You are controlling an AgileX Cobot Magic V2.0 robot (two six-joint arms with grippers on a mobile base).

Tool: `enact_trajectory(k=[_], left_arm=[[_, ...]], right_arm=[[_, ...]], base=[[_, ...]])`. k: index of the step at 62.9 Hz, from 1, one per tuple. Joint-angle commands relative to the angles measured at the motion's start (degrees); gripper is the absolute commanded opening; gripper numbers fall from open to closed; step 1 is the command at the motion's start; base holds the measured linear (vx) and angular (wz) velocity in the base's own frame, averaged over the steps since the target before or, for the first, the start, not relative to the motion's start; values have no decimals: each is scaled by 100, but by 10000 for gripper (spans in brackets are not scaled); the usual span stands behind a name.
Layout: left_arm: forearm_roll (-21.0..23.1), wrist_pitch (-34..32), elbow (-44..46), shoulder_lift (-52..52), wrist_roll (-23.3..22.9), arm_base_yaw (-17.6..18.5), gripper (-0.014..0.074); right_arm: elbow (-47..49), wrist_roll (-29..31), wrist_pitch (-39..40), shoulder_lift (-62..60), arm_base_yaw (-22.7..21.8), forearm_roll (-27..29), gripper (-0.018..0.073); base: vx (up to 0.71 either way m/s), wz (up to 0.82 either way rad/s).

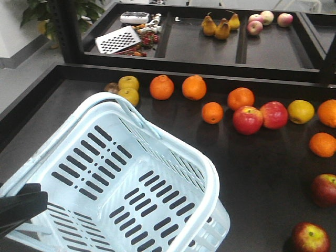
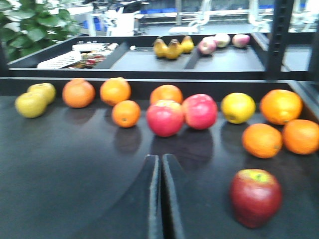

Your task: Pick three apples into basket with both arms

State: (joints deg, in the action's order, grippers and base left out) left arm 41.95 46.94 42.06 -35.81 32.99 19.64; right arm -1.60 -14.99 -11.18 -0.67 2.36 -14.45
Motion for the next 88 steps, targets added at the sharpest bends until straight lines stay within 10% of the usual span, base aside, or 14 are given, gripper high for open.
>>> enact_trajectory(k=[1, 88], left_arm=[[374, -430, 179, 22, -37, 28, -6], [374, -435, 179, 22, -37, 28, -6]], right_arm=[[-71, 43, 420, -78, -38, -71, -4], [-71, 43, 406, -78, -38, -71, -4]], base=[[9, -27], [4, -15]])
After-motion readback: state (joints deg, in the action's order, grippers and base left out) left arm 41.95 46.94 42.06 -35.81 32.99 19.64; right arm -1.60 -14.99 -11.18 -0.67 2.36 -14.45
